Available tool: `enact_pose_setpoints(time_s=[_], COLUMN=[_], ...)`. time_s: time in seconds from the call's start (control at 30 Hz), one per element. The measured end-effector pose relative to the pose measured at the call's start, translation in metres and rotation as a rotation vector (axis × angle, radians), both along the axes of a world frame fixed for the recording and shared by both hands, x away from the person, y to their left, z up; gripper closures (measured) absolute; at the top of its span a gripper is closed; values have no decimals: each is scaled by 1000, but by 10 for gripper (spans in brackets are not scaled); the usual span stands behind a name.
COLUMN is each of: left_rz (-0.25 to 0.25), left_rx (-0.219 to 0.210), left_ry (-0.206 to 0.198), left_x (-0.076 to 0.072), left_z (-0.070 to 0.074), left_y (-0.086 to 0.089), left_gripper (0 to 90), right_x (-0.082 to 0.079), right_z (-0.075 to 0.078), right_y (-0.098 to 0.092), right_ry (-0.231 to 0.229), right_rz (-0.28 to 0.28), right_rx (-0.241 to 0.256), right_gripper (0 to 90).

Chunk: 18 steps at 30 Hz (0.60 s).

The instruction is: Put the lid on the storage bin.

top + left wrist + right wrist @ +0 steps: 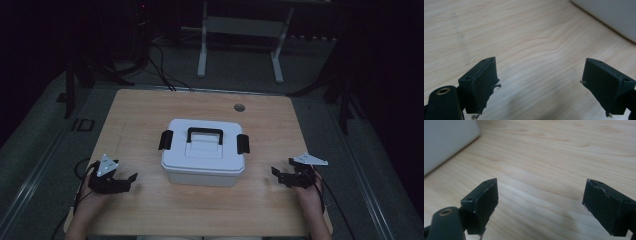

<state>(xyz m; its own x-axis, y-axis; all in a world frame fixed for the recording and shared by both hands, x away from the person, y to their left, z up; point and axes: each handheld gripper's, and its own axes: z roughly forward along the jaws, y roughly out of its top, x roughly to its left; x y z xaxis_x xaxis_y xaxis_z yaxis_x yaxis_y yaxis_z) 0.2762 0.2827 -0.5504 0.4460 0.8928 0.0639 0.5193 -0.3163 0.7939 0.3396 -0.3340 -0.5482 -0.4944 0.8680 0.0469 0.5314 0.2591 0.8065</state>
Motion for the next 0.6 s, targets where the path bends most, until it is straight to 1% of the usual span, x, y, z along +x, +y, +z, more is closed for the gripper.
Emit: enact_pose_setpoints(time_s=[0.03,0.1,0.13,0.23,0.27,0.3,0.33,0.4,0.43,0.47,0.5,0.53,0.6], left_rz=[13,30,42,71,71,115,136,175,186,186,222,230,244], left_rx=[-3,-10,-2,-5,-5,-4,-5,-15,-22,-22,-4,0,-3], left_ry=[-12,-36,-46,-55,-55,-68,-74,-101,-107,-107,-124,-130,-139], left_x=[0,-1,-2,-2,-2,-4,-4,-7,-7,-7,-8,-8,-8], left_z=[0,-2,-2,-2,-2,-3,-3,-5,-5,-5,-6,-6,-5], left_y=[0,-1,-1,0,0,2,3,5,5,5,4,4,4], left_gripper=[130,130,130,130,130,130,130,130,130,130,130,130,130], right_x=[-1,-3,-3,-5,-5,-6,-6,-7,-7,-7,-7,-7,-7], right_z=[0,-1,-1,-1,-1,-1,-2,-2,-2,-2,-2,-2,-2], right_y=[-1,-2,-3,-4,-4,-5,-7,-9,-10,-10,-10,-12,-12], right_ry=[-13,-28,-38,-46,-46,-53,-58,-63,-69,-69,-71,-69,-79], right_rz=[-26,-60,-72,-96,-96,-106,-120,-140,-149,-149,-158,-167,-177], right_rx=[-6,-4,-10,-13,-13,-15,-7,-5,-8,-8,-5,6,8], right_gripper=[126,125,124,124,124,124,124,124,125,125,125,124,124])
